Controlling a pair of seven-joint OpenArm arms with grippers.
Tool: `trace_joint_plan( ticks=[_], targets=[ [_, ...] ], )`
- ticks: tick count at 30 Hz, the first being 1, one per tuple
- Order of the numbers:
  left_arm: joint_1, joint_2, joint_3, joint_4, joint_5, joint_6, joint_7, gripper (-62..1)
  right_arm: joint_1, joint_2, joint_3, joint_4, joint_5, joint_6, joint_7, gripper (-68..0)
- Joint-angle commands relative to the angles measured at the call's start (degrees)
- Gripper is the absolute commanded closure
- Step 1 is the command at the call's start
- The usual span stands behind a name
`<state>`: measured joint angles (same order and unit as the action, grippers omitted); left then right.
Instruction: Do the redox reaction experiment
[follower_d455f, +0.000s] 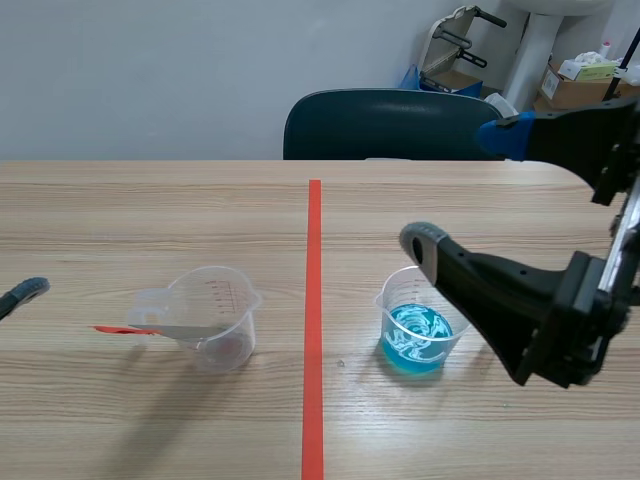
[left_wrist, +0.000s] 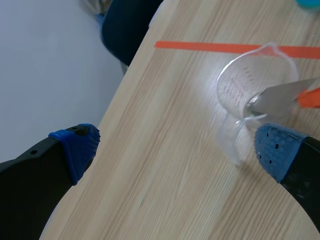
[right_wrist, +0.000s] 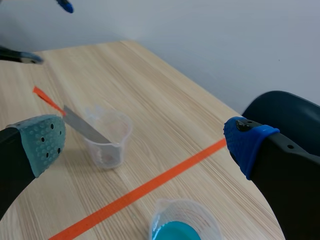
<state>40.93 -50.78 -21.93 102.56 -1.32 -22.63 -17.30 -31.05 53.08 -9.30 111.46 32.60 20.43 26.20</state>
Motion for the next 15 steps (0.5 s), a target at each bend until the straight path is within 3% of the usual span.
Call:
trace_joint_plan(
  ticks=[1,5,10,15],
  targets=[
    [-0.5,0.9,-0.6,0.7,-0.6,0.3,-0.7,-62.3,-1.5,-1.7,2.5,1.6,0.7,0.2,-1.0,-67.9],
    [-0.9,4.9,-0.6,3.0,-0.6,-1.1,-0.9,-62.3,-7.6,-6.7,10.6,4.1,0.7,0.8,-5.8,-67.9],
    [-4.4,13.2,-0.2,3.6,-0.6,-4.6,-1.2,-62.3,-12.5,-12.2,18.1,7.8,0.3,3.7,-11.4,-67.9],
    [-5.8,19.6,2.3,3.6,-0.6,-4.6,-1.7,-62.3,-14.0,-13.9,21.0,9.6,-0.9,4.3,-12.9,-67.9]
  ],
)
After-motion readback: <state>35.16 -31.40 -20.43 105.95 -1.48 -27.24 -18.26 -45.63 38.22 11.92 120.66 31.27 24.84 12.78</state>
